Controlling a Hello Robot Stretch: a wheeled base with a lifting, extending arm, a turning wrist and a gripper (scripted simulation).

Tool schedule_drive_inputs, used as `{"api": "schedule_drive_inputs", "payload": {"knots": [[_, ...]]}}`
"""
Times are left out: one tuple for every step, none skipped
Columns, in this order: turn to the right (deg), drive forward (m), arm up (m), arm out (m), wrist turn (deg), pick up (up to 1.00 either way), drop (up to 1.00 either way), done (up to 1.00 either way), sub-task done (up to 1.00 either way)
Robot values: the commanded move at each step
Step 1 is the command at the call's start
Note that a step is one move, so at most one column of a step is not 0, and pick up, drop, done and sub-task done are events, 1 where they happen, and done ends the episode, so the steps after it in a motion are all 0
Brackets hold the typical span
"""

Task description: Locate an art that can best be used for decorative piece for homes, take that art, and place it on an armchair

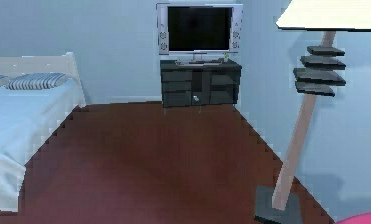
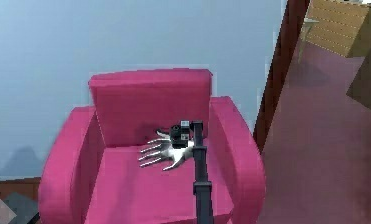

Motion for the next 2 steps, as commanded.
{"api": "schedule_drive_inputs", "payload": {"knots": [[0.0,0.0,0.1,0.0,0.0,0.0,0.0,0.0,0.0],[0.0,0.0,0.0,-0.08,0.0,0.0,0.0,0.0,0.0]]}}
